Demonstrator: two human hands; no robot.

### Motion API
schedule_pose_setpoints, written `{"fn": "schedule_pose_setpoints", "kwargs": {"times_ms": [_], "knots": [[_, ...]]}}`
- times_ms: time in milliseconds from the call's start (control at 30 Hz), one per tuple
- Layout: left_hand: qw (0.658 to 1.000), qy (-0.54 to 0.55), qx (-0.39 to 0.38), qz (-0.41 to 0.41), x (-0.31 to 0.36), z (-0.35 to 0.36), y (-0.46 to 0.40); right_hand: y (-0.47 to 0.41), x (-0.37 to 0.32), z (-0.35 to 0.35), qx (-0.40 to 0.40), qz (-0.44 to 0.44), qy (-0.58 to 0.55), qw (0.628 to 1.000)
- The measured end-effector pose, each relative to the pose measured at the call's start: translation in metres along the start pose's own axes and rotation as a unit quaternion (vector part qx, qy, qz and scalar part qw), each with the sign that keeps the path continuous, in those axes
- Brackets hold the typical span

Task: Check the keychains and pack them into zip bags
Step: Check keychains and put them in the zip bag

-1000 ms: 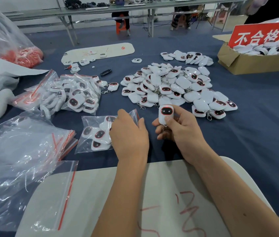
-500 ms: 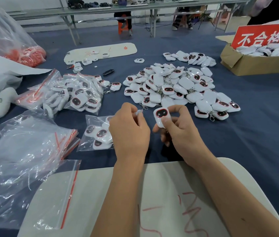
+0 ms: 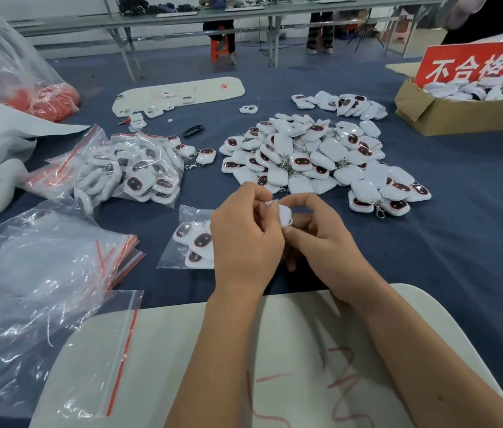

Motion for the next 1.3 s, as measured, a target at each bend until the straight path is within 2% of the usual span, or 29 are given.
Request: {"fn": "schedule_pose_setpoints", "kwargs": {"times_ms": [67,167,333,433,467,567,633,667,733,833,900,967,1033,1167,1233,1300], "knots": [[1.000,-0.003,0.019,0.004,-0.001,-0.005,-0.001,0.001,-0.006,0.002,-0.025,-0.017,-0.018,0.999],[0.999,0.010,0.031,0.006,0.000,-0.009,-0.002,0.002,-0.010,0.003,-0.014,-0.033,0.004,0.999],[0.998,0.063,0.018,0.026,0.010,-0.002,0.001,0.001,-0.003,-0.007,0.077,0.001,0.087,0.993],[0.997,0.068,0.002,0.035,0.015,0.007,0.005,0.002,-0.008,-0.012,0.142,-0.026,0.154,0.977],[0.997,0.063,-0.005,0.041,0.018,0.010,0.006,0.001,-0.010,-0.008,0.127,-0.040,0.169,0.977],[0.998,0.053,0.009,0.045,0.018,0.010,0.007,0.002,-0.014,0.008,0.014,-0.058,0.163,0.985],[0.997,0.071,0.031,0.025,0.012,0.006,0.005,0.003,-0.013,0.008,-0.003,-0.050,0.158,0.986],[0.996,0.078,0.034,0.014,0.010,0.005,0.005,0.003,-0.012,0.004,0.021,-0.042,0.147,0.988],[0.997,0.073,0.019,0.002,0.008,0.011,0.006,0.004,-0.013,-0.012,0.118,-0.031,0.154,0.981],[0.997,0.060,-0.042,-0.015,0.003,0.030,0.012,0.009,-0.016,-0.037,0.259,-0.027,0.248,0.933],[0.993,0.049,-0.104,-0.027,-0.003,0.045,0.017,0.007,-0.017,-0.045,0.280,-0.017,0.340,0.898],[0.987,0.022,-0.149,-0.049,-0.012,0.055,0.021,0.000,-0.011,-0.043,0.244,-0.014,0.415,0.876],[0.984,0.018,-0.158,-0.087,-0.020,0.056,0.022,-0.008,-0.002,-0.034,0.172,-0.017,0.460,0.871],[0.982,0.054,-0.111,-0.147,-0.028,0.045,0.018,-0.023,0.019,-0.015,0.039,0.015,0.558,0.829],[0.984,0.040,-0.080,-0.153,-0.031,0.037,0.014,-0.030,0.026,-0.015,0.009,0.034,0.581,0.813],[0.986,0.016,-0.063,-0.155,-0.033,0.030,0.010,-0.033,0.025,-0.016,0.016,0.035,0.586,0.810]]}}
Point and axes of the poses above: each hand's wrist, its own y-axis away from the middle knuckle, its own z-axis out of the palm, x = y × z, the point moved 8 cm from there along -y, towards the middle knuckle, and after that the axes turned 13 degrees about y, right-handed, at the moved point
